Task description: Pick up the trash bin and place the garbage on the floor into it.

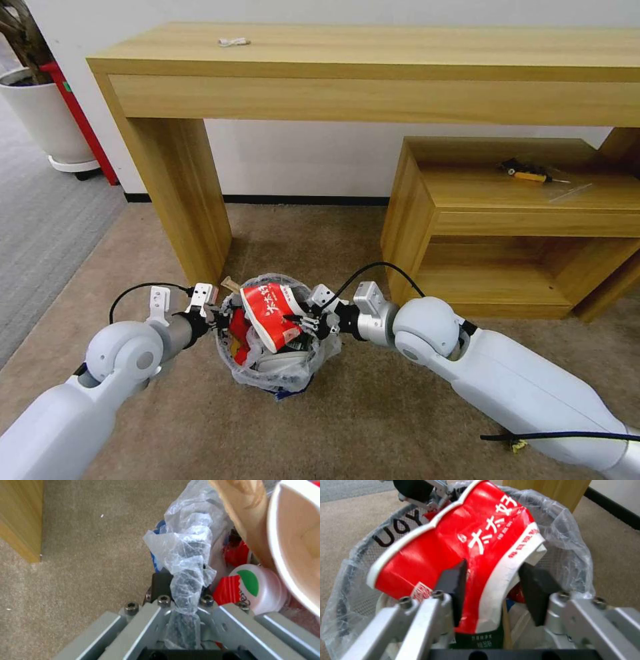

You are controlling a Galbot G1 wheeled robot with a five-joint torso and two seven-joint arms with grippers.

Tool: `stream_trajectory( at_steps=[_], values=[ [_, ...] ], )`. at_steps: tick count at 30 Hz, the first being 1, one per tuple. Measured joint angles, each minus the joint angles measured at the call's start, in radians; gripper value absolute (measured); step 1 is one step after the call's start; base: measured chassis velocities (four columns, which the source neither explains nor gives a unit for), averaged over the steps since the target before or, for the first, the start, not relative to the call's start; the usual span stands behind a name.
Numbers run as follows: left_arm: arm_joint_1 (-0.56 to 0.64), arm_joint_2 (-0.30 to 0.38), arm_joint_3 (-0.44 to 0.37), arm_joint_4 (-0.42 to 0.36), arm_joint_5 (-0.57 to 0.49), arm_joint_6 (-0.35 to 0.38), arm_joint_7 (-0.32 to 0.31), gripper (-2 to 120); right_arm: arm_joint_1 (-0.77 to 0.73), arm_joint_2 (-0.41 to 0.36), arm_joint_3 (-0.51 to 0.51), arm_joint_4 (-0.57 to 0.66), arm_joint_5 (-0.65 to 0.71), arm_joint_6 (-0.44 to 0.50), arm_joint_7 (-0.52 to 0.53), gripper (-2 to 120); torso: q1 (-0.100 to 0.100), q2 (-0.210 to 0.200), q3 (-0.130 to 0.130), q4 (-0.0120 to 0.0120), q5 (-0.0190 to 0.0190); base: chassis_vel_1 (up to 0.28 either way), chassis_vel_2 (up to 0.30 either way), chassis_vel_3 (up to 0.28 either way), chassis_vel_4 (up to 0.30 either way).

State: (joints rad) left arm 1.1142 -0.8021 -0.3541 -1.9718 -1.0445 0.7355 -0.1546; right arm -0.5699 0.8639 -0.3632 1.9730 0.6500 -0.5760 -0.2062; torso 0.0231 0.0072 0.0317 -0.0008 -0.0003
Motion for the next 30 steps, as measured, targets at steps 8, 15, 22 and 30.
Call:
stream_trajectory(
  at_steps=[8,15,22,30],
  values=[
    [0.037,-0.010,-0.041,0.008,0.009,0.000,0.003,0,-0.042,-0.019,0.089,0.074,0.050,-0.001,0.058,77,0.000,0.000,0.000,0.0002,0.0001,0.000,0.000,0.000,0.000],
    [0.075,-0.025,-0.069,0.017,0.015,0.000,0.015,0,-0.136,-0.053,0.210,0.154,0.116,0.000,0.130,99,0.000,0.000,0.000,-0.0001,0.0001,0.000,0.000,0.000,0.000],
    [0.135,-0.042,-0.112,-0.009,0.026,0.000,0.012,0,-0.278,-0.043,0.325,0.097,0.115,0.035,0.218,100,0.000,0.000,0.000,0.0006,-0.0001,0.000,0.000,0.000,0.000],
    [0.147,-0.050,-0.118,-0.028,0.030,0.000,-0.006,0,-0.555,-0.007,0.519,-0.043,-0.043,0.114,0.248,100,0.000,0.000,0.000,-0.0005,0.0002,0.000,0.000,0.000,0.000]
  ],
)
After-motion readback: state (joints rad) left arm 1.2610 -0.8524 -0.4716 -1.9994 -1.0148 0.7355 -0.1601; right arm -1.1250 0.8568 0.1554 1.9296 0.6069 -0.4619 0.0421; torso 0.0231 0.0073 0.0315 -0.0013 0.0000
